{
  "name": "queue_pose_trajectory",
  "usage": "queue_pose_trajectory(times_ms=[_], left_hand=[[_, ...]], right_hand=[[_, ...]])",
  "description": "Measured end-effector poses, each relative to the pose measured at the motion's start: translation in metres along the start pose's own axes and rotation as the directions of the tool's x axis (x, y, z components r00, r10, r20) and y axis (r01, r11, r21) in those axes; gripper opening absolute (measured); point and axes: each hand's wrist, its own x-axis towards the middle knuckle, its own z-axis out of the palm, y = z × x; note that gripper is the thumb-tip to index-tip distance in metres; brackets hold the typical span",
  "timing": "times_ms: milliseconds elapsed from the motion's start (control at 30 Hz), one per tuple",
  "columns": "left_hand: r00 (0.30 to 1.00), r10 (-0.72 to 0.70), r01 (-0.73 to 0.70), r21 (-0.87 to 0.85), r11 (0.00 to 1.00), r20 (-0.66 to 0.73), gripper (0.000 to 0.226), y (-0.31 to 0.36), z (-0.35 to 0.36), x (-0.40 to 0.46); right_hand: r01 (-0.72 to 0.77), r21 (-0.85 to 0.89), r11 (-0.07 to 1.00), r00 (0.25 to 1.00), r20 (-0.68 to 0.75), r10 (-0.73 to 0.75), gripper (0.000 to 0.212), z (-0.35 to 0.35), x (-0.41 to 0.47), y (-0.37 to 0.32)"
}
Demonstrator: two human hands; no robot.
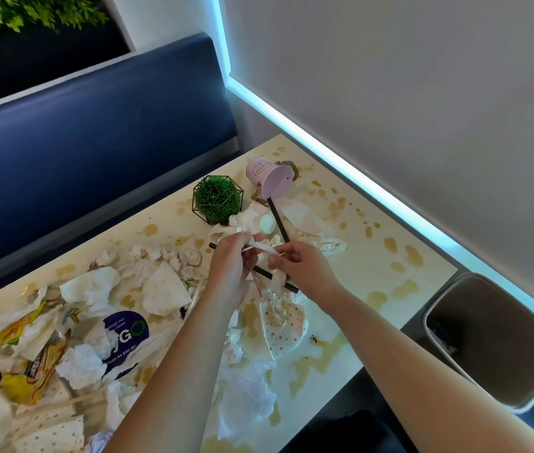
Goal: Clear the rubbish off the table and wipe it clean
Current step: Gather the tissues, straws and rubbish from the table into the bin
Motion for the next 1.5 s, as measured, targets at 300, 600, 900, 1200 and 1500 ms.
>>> queue_pose_trajectory(times_ms=[300, 600, 900, 1200, 1500], left_hand=[[0.992, -0.105, 0.079, 0.317, 0.945, 0.066, 0.025, -0.023, -0.010, -0.004], [0.993, -0.087, 0.031, 0.542, 0.840, 0.079, 0.037, -0.036, -0.013, -0.003], [1.000, 0.011, -0.020, 0.773, 0.634, 0.017, 0.027, -0.059, -0.043, -0.007], [0.999, -0.045, 0.015, 0.688, 0.726, 0.027, 0.029, -0.062, -0.044, -0.013], [0.988, -0.077, -0.031, 0.673, 0.739, 0.131, 0.075, -0.054, -0.018, -0.002]], right_hand=[[0.033, -0.008, 0.999, 0.985, -0.169, -0.034, 0.009, -0.005, 0.000, 0.001], [0.057, -0.227, 0.972, 0.998, 0.008, -0.057, 0.021, 0.006, -0.009, 0.014], [0.145, -0.872, 0.467, 0.989, 0.144, -0.037, 0.047, 0.003, -0.034, 0.045], [0.157, -0.811, 0.564, 0.972, 0.024, -0.235, 0.018, 0.009, -0.031, 0.060], [0.184, -0.376, 0.908, 0.971, -0.073, -0.227, 0.012, 0.018, -0.022, 0.034]])
